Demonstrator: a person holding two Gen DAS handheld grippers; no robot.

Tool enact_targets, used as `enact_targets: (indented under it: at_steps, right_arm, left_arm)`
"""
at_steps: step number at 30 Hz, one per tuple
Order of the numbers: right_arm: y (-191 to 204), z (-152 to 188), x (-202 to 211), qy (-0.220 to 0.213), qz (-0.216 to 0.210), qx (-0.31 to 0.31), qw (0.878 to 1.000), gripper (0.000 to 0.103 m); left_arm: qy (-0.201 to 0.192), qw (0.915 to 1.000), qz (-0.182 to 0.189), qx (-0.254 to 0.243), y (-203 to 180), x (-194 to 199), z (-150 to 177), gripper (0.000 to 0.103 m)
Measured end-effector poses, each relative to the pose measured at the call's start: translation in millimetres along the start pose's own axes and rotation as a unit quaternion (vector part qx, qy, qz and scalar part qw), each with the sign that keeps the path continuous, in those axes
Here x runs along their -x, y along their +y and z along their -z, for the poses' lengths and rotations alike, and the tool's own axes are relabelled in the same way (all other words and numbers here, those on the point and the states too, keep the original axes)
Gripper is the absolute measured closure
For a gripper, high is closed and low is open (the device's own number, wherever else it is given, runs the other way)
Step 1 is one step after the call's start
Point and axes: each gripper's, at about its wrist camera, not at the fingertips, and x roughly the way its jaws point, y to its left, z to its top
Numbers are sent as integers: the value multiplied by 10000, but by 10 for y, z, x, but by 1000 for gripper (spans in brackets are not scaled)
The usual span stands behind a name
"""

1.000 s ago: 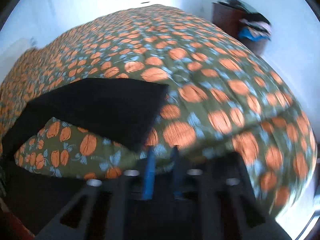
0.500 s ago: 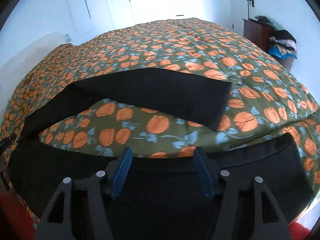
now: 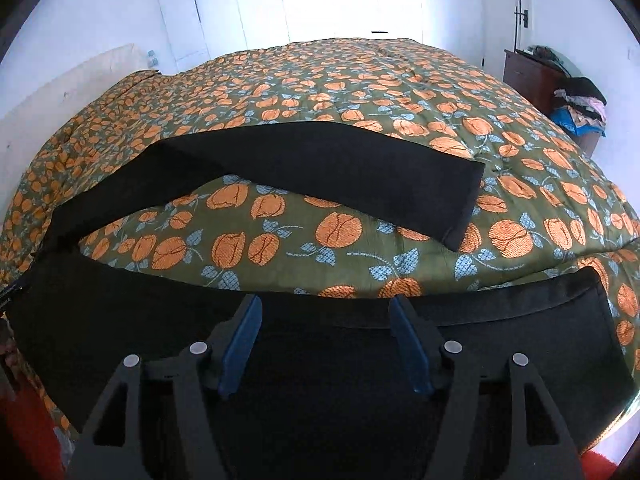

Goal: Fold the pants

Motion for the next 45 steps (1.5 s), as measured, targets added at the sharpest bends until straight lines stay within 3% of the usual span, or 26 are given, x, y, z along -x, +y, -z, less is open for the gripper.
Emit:
enact_targets:
  at_steps: [8, 11, 13, 16, 17, 18, 19, 20, 22, 23, 27, 28, 30, 32, 34, 41, 45]
  right_arm:
    - [-73, -50, 19, 3, -209, -271, 9994, 37]
    - [-124, -234, 101, -108, -509, -473, 9975, 37]
    - [-239, -426, 123, -106, -711, -944, 9929, 37]
    - [-561, -593, 24, 42, -1381, -2414, 9606, 37]
    - [-639, -588, -31, 96, -1574, -2835, 9459, 37]
    - [-706, -543, -135, 214, -1836, -3369, 9232, 37]
    - [-706, -518, -194, 285, -1959, -3572, 9128, 37]
    - [-705, -453, -332, 456, -2146, -3907, 8940, 37]
    - [-702, -392, -503, 612, -2195, -4215, 8777, 37]
    - [-744, -345, -608, 614, -2004, -4455, 8704, 37]
    - [-933, -289, -747, 169, -1377, -4927, 8591, 40]
    - [-959, -279, -765, 105, -1283, -5001, 8564, 48]
    - [-986, -259, -771, 20, -825, -5073, 8578, 65]
    - [-960, -283, -743, -8, -472, -4923, 8692, 85]
    - [-924, -330, -690, -56, -361, -4714, 8812, 91]
    - [-577, -742, -168, -500, -293, -3446, 9370, 96]
    - [-414, -856, 76, -703, -334, -2949, 9524, 96]
  left_arm:
    - [189, 9998, -29, 31, 38, -127, 72, 1]
    - [256, 9996, 1, 75, 68, -174, 80, 1]
    - [277, 9995, 16, 135, 79, -198, 75, 1]
    - [310, 9993, 27, 191, 73, -221, 72, 1]
    - [316, 9993, 33, 187, 66, -226, 74, 1]
    - [315, 9993, 36, 174, 57, -227, 76, 1]
    - [313, 9994, 39, 151, 46, -227, 79, 1]
    - [318, 9994, 47, 127, 34, -230, 84, 1]
    - [352, 9993, 71, 86, 18, -242, 99, 1]
    - [382, 9992, 88, 58, 8, -250, 112, 1]
    - [446, 9990, 40, -16, -4, -281, 132, 1]
    - [463, 9989, 38, -11, -2, -292, 134, 1]
    - [485, 9988, 44, 20, 1, -313, 140, 1]
    - [505, 9987, 46, 26, 1, -330, 139, 1]
    - [512, 9987, 52, 8, -3, -330, 143, 1]
    - [531, 9986, 63, -24, -20, -337, 144, 1]
    - [534, 9985, 69, -25, -20, -338, 144, 1]
